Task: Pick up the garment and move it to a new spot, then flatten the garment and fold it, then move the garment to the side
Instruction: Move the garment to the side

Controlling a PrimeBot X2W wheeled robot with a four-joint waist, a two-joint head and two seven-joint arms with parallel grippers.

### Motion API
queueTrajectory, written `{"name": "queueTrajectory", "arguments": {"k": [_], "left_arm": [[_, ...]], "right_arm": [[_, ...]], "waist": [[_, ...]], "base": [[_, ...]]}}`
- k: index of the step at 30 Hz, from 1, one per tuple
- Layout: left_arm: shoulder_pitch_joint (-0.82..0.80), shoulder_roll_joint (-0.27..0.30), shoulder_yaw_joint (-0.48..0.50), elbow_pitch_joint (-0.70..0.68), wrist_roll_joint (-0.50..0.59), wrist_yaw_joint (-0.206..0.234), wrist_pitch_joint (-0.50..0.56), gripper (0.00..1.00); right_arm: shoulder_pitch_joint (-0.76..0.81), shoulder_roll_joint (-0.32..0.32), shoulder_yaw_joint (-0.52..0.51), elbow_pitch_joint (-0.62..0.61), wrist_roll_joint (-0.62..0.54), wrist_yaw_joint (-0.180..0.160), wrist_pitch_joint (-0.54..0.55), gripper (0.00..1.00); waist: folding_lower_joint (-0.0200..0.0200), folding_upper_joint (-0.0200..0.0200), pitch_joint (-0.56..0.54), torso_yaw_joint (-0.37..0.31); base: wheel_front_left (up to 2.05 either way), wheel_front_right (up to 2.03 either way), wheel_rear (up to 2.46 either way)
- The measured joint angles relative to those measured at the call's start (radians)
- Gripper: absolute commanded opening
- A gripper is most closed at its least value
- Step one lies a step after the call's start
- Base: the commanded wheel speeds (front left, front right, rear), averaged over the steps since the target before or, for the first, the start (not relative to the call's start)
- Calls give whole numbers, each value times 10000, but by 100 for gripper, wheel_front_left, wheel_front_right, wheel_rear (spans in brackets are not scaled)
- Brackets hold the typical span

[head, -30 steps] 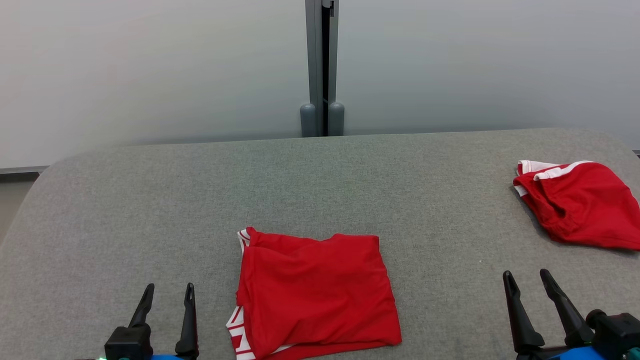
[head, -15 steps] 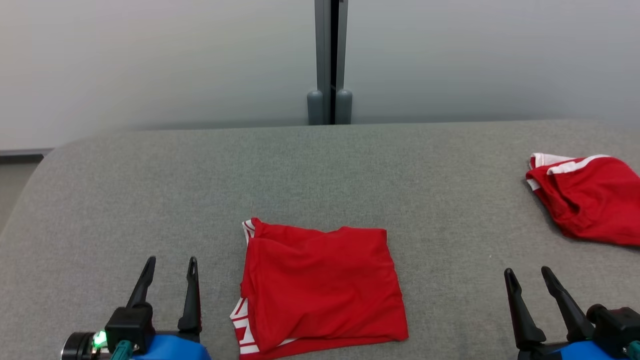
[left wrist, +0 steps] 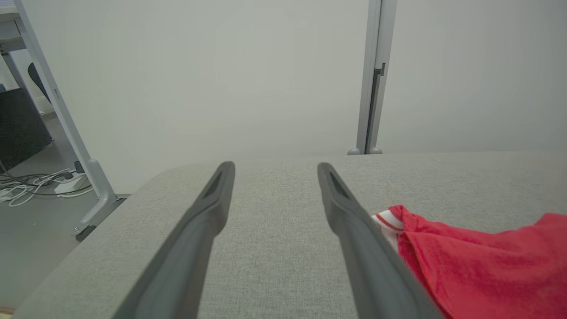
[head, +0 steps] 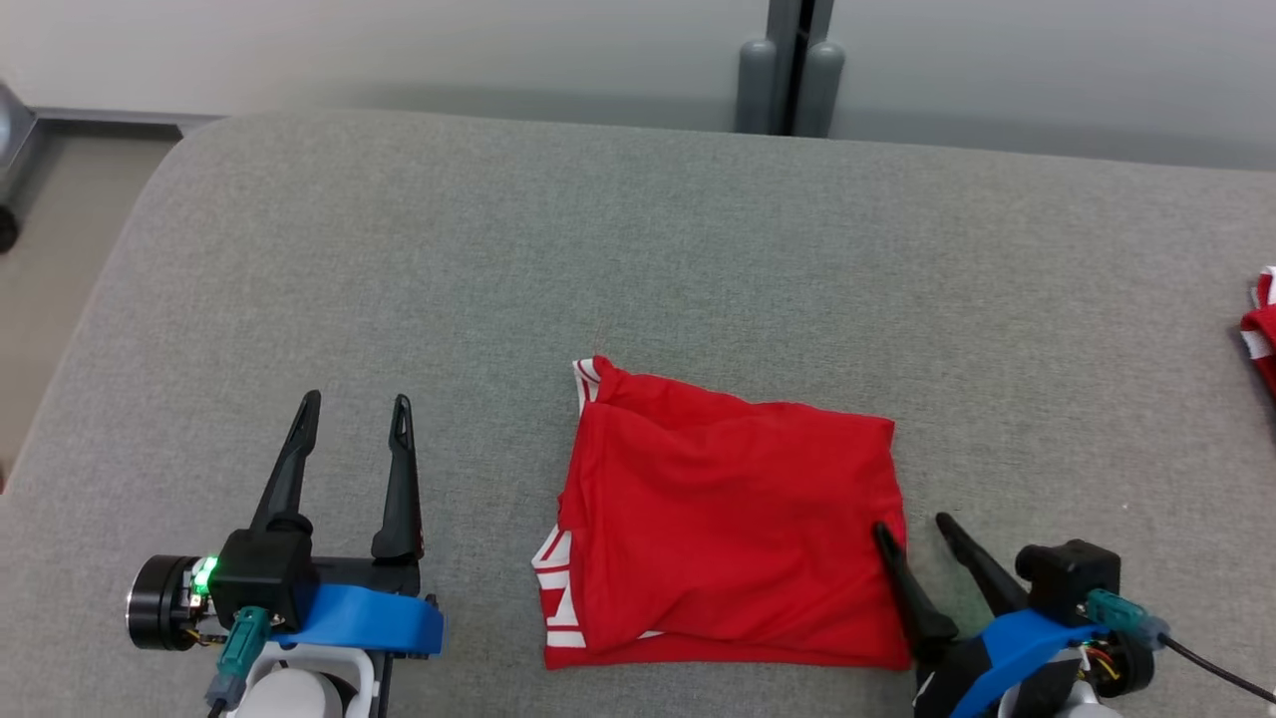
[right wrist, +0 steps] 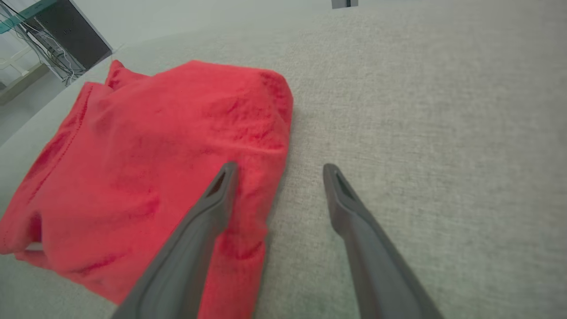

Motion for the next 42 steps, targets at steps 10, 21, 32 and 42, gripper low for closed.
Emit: {"name": "queueTrajectory", "arguments": {"k": [10, 21, 32, 42], "left_arm": [[16, -21, 224, -238, 209, 31, -15, 100], [392, 151, 299, -545, 303, 19, -17, 100], [35, 178, 27, -846, 420, -69, 21, 100], [-1195, 196, -391, -1053, 700, -382, 44, 100]], "right_arm": [[-649, -169, 1175, 1354, 851, 2, 159, 0], [-385, -798, 911, 1030, 1091, 2, -650, 0], [-1001, -1185, 71, 1254, 1269, 2, -709, 0], [-4438, -2510, -884, 2767, 1407, 2, -897, 0]], "waist": [[-3, 0, 193, 113], [-3, 0, 96, -1717], [-4, -1, 266, -3038], [-1, 0, 1569, -2850]], "base": [[0, 0, 0], [0, 0, 0], [0, 0, 0], [0, 0, 0]]}}
